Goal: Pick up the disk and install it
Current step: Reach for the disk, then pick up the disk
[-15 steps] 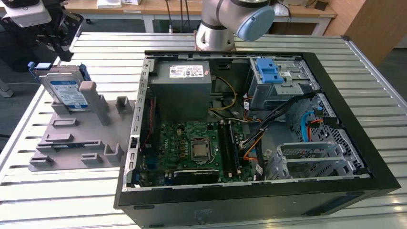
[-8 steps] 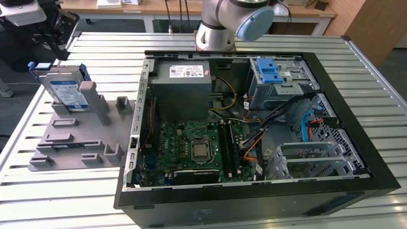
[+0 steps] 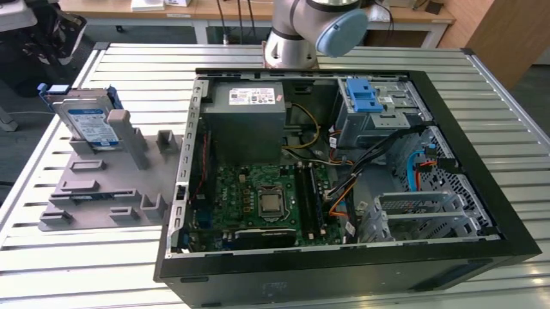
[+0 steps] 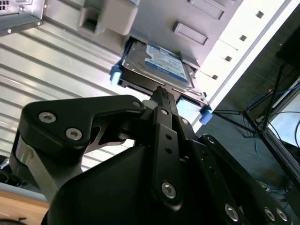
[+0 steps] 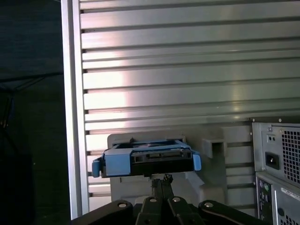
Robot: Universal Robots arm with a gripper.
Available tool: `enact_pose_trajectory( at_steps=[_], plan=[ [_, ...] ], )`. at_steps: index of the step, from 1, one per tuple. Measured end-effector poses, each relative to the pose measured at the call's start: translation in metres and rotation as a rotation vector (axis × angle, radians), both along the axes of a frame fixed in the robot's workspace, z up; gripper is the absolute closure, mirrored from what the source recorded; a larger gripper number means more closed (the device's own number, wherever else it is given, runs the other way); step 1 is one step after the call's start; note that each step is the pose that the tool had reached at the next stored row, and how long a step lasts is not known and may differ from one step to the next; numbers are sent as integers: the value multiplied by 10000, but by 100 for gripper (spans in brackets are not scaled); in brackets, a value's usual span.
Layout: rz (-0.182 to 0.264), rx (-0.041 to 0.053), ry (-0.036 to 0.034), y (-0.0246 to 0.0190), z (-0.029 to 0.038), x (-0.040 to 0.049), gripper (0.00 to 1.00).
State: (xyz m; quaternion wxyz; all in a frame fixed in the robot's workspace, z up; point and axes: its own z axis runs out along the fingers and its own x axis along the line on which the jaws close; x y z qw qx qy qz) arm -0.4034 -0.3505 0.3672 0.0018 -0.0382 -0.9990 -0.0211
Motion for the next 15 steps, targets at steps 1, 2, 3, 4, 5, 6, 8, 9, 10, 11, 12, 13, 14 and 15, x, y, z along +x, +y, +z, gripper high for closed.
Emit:
enact_pose_trajectory(
  at_steps=[1, 2, 3, 4, 5, 6, 8, 9, 10, 11, 12, 13, 14, 15],
  plan=[
    [0, 0, 5, 2, -3, -45, 89],
    [0, 0, 8, 2, -7, -90, 89],
    [0, -1, 10, 2, -9, -133, 89],
    [-1, -1, 11, 3, -10, -169, 89],
    [-1, -1, 12, 3, -10, -198, 89],
    [-1, 0, 10, 3, -11, -205, 89],
    [0, 0, 10, 3, -11, -205, 89],
    [0, 0, 10, 3, -11, -206, 89],
    [0, 0, 10, 3, -11, -207, 89],
    [0, 0, 10, 3, -11, -207, 89],
    [0, 0, 10, 3, -11, -207, 89],
    [0, 0, 10, 3, -11, -207, 89],
    [0, 0, 10, 3, -11, -208, 89],
    [0, 0, 10, 3, -11, -208, 89]
  ],
)
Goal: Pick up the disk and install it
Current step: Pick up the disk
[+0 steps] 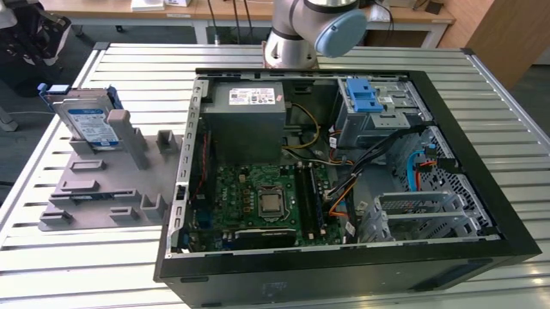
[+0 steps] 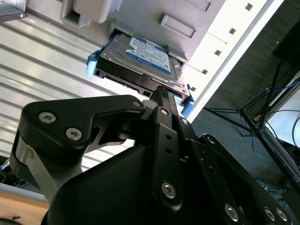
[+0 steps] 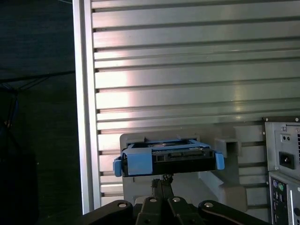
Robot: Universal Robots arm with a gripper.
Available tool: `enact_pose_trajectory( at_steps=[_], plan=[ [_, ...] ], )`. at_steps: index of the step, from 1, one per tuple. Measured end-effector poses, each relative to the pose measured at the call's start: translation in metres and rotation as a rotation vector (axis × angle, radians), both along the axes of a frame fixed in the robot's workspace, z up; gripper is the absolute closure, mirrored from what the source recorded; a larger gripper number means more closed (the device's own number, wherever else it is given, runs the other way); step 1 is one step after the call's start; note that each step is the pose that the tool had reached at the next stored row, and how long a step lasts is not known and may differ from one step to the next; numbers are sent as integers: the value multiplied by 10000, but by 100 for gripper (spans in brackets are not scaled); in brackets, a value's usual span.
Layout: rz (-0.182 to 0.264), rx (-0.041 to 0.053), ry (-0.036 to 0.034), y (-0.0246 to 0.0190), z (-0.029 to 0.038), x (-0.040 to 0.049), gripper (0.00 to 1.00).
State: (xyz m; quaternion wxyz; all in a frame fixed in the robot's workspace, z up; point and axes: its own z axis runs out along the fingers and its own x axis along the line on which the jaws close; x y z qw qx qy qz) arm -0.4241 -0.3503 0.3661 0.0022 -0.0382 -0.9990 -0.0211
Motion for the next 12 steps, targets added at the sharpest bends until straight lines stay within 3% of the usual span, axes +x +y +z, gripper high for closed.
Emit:
enact_pose_trajectory(
  at_steps=[7, 12],
  plan=[
    [62, 0, 1, 0, 0, -1, 89],
    [401, 0, 0, 0, 0, -1, 89]
  ],
)
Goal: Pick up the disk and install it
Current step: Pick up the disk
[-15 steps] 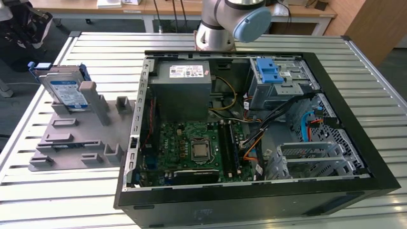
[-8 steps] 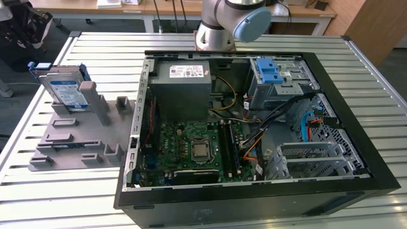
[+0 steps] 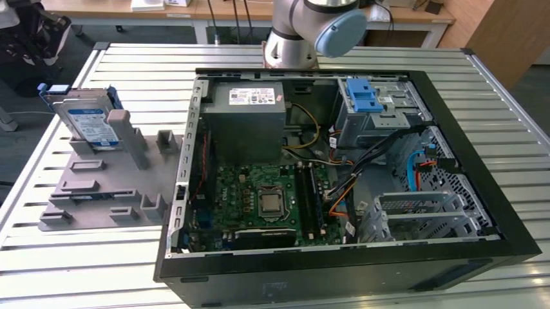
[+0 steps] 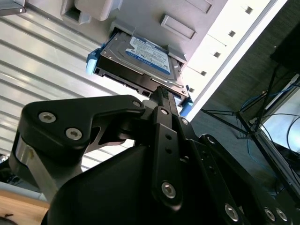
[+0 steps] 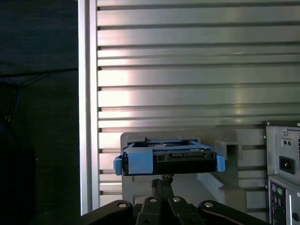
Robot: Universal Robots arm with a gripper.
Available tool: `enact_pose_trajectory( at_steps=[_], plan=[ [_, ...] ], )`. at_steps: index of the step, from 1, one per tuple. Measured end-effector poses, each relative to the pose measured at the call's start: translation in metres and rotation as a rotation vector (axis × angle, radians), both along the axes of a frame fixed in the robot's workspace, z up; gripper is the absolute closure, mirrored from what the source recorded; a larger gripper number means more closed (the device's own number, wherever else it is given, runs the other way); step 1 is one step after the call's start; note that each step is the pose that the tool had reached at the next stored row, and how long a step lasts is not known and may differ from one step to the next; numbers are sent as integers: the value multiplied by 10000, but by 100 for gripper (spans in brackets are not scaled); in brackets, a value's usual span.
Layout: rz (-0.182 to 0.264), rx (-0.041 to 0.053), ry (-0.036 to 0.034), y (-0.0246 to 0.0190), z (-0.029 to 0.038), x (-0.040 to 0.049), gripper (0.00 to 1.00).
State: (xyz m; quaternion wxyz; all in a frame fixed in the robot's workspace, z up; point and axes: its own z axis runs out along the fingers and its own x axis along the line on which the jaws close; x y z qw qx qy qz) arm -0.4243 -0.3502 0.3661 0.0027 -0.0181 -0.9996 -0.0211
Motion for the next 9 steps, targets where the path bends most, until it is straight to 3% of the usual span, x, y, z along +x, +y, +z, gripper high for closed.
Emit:
enact_pose_trajectory(
  at_steps=[9],
  plan=[
    [723, 0, 1, 0, 1, -2, 89]
  ],
)
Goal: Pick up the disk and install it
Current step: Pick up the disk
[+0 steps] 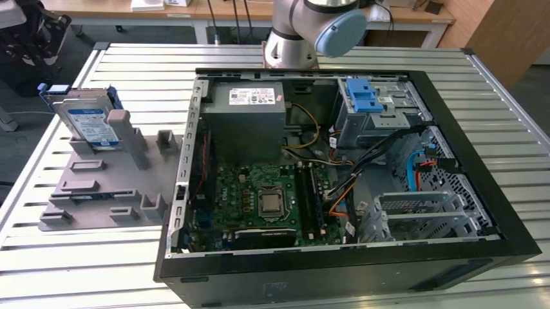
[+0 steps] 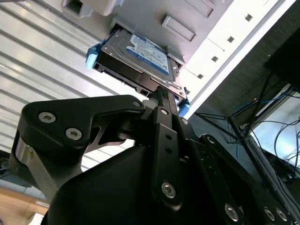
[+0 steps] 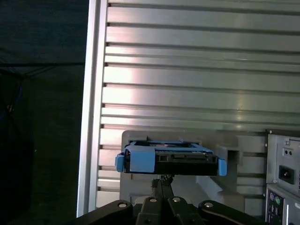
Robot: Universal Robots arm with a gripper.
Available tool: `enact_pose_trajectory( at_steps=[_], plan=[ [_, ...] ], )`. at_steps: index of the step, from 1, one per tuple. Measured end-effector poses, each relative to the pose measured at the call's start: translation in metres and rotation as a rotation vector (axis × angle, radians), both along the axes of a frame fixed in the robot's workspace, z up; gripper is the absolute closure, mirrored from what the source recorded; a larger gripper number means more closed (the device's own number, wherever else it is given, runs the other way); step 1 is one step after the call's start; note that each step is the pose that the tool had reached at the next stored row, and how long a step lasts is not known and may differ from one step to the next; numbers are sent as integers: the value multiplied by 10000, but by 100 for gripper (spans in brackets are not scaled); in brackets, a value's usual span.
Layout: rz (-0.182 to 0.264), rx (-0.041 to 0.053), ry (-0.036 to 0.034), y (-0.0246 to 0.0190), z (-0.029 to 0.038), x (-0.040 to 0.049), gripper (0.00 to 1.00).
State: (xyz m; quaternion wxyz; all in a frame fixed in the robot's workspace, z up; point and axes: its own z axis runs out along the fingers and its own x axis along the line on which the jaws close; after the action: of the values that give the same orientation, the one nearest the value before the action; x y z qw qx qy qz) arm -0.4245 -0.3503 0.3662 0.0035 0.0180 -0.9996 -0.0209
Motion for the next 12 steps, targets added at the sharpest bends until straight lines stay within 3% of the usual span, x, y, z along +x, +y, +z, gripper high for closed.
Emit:
enact_pose_trajectory(
  at_steps=[12],
  plan=[
    [569, 0, 0, 0, 0, -4, 89]
  ],
)
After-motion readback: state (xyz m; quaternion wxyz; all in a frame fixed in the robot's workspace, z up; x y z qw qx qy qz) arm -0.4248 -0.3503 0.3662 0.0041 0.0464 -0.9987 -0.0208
